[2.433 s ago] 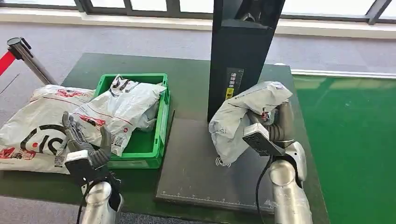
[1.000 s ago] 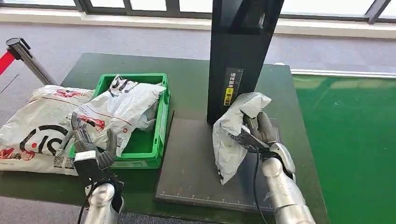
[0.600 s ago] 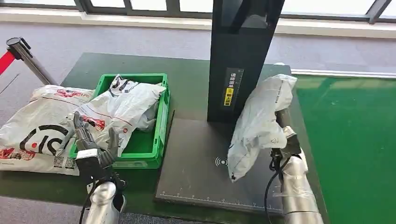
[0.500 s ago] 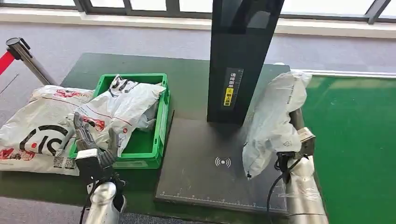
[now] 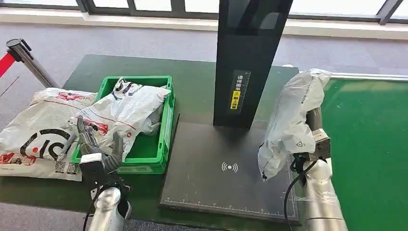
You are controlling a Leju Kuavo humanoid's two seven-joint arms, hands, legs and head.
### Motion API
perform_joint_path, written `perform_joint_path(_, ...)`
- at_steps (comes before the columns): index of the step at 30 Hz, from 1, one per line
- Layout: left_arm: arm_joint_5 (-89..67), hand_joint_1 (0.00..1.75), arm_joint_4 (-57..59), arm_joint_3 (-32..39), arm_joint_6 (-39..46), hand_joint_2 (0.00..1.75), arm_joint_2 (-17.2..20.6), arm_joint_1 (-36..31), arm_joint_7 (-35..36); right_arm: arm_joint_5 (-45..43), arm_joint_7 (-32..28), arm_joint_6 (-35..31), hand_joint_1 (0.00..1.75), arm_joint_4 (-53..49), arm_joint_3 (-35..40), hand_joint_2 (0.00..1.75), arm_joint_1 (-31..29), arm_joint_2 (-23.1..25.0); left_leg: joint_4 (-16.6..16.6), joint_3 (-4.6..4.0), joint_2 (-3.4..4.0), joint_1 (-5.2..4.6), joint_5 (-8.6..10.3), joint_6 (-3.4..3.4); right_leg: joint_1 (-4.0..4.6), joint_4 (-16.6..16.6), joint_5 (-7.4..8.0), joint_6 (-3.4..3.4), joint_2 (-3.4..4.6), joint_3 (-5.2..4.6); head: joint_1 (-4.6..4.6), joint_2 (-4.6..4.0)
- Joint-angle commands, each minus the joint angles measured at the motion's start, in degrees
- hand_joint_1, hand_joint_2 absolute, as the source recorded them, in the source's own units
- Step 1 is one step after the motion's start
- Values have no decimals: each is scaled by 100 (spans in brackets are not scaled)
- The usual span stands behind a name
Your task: Moved the parcel from conveyor to table for the left to box.
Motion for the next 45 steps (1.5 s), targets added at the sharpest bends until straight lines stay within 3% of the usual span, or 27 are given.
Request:
perform_joint_path(1,-26,0,331,-62,61,175,80,-212,26,531,17,-319,0,1339,-474,0,-463,9,-8,17,8,1,-3,1,3,-10,-1,-5,1,17,0,0)
perform_joint_path(8,-26,0,331,-62,61,175,80,-212,26,531,17,-319,0,1339,-474,0,-463,9,-10,21,11,-1,-5,1,2,-10,-3,-7,2,18,0,0)
perform_joint_path(9,-32,0,309,-51,64,175,70,-221,26,1088,17,-687,0,1755,-524,0,-651,43,-7,16,8,-1,-4,2,1,-8,-3,-6,0,15,0,0)
perform_joint_path(11,-67,0,351,-29,15,175,49,-251,26,438,17,-311,0,661,-276,0,-304,72,-8,20,14,-2,-5,3,1,-9,-1,-6,4,16,0,0)
perform_joint_path(13,-112,0,364,75,43,175,7,-268,26,2530,532,-1150,0,1346,143,0,-419,21,-7,15,11,-2,-6,1,1,-5,-5,-8,0,11,-2,0)
perform_joint_path(14,-114,0,370,86,33,175,10,-276,26,2825,440,-1183,0,1454,74,0,-462,151,-5,10,9,-1,-2,1,1,-5,-1,-5,1,6,0,0)
perform_joint_path(15,-129,0,376,104,-32,175,20,-275,26,2142,17,-927,0,893,356,0,-302,318,-10,22,18,0,-5,0,2,-10,-1,-7,9,16,0,0)
perform_joint_path(16,-220,0,383,129,-56,175,-9,-285,26,1521,17,-990,0,380,743,0,-67,170,-5,15,25,1,-7,-1,3,-4,-1,-8,19,8,0,0)
perform_joint_path(18,-269,0,337,164,-26,175,-47,-272,26,2398,373,-1184,0,690,517,0,-121,269,-5,13,20,-1,-7,0,3,-1,-3,-8,12,10,0,0)
perform_joint_path(19,-285,0,312,187,-55,175,-54,-264,26,2152,17,-979,0,664,298,0,-160,419,-4,8,16,0,-5,-1,3,-1,-1,-6,10,3,0,0)
perform_joint_path(20,-309,0,313,191,-80,175,-59,-262,26,1461,17,-679,0,142,573,0,16,242,-8,18,26,0,-8,-1,4,-5,-2,-10,16,9,0,0)
perform_joint_path(21,-322,0,318,199,-84,175,-62,-266,26,1477,17,-716,0,206,626,0,49,160,-3,9,9,-1,-6,-1,2,1,-5,-7,3,5,-2,0)
perform_joint_path(23,-289,0,291,217,-48,175,-56,-247,26,2607,156,-1067,0,975,301,0,-166,288,-7,14,8,2,-4,1,6,-7,-2,-7,0,12,-2,0)
perform_joint_path(24,-306,0,330,209,-117,175,-46,-252,26,1167,17,-475,0,66,977,0,63,-14,-7,17,8,2,-5,2,5,-8,-3,-7,-1,15,0,0)
perform_joint_path(25,-325,0,354,207,-125,175,-54,-268,26,725,17,-426,0,-207,1249,0,166,-186,-6,14,7,2,-5,2,5,-7,-3,-6,-1,14,0,0)
perform_joint_path(27,-312,0,346,228,-73,175,-64,-274,26,1619,17,-610,0,563,999,0,24,-74,-3,7,5,0,-5,3,3,-3,-4,-5,-2,9,0,0)
perform_joint_path(28,-295,0,346,226,-98,175,-60,-277,26,1659,17,-488,0,486,1020,0,13,-43,-7,14,9,-1,-5,4,2,-8,-4,-5,-1,15,2,0)
perform_joint_path(32,-295,0,357,216,-126,175,-52,-280,26,1468,17,-341,0,338,1099,0,52,-74,-10,21,16,1,-6,1,3,-11,-3,-10,5,18,0,0)
perform_joint_path(34,-318,0,419,193,-149,175,-50,-320,26,979,17,-142,0,-88,1503,0,182,-295,-9,16,11,-2,-4,1,0,-7,-4,-9,-1,13,0,0)
perform_joint_path(36,-319,0,439,197,-112,175,-59,-351,26,1217,17,-422,0,109,1515,0,186,-273,-9,17,2,-1,-4,2,1,-10,-6,-8,-10,18,0,0)
perform_joint_path(38,-345,0,482,199,-114,175,-61,-375,26,738,17,-130,0,-245,1739,0,278,-441,-10,18,7,-1,-4,3,2,-11,-4,-7,-5,17,0,0)
perform_joint_path(40,-342,0,438,239,-86,175,-70,-346,26,1635,17,-385,0,317,1436,0,167,-218,-6,16,6,1,-6,3,3,-9,-5,-6,-4,17,0,0)
perform_joint_path(41,-349,0,444,251,-131,175,-67,-343,26,840,17,-148,0,-281,1701,0,268,-359,-11,25,15,1,-7,3,4,-15,-3,-9,2,23,0,0)
perform_joint_path(42,-376,0,449,275,-134,175,-84,-353,26,594,17,-293,0,-424,1789,0,299,-460,-7,14,11,-3,-4,2,-1,-5,-4,-7,-1,9,0,0)
perform_joint_path(45,-413,0,443,295,-120,175,-101,-354,26,649,17,-493,0,-378,1732,0,282,-435,-5,10,4,-3,-3,2,-1,-3,-5,-7,-8,8,-2,0)
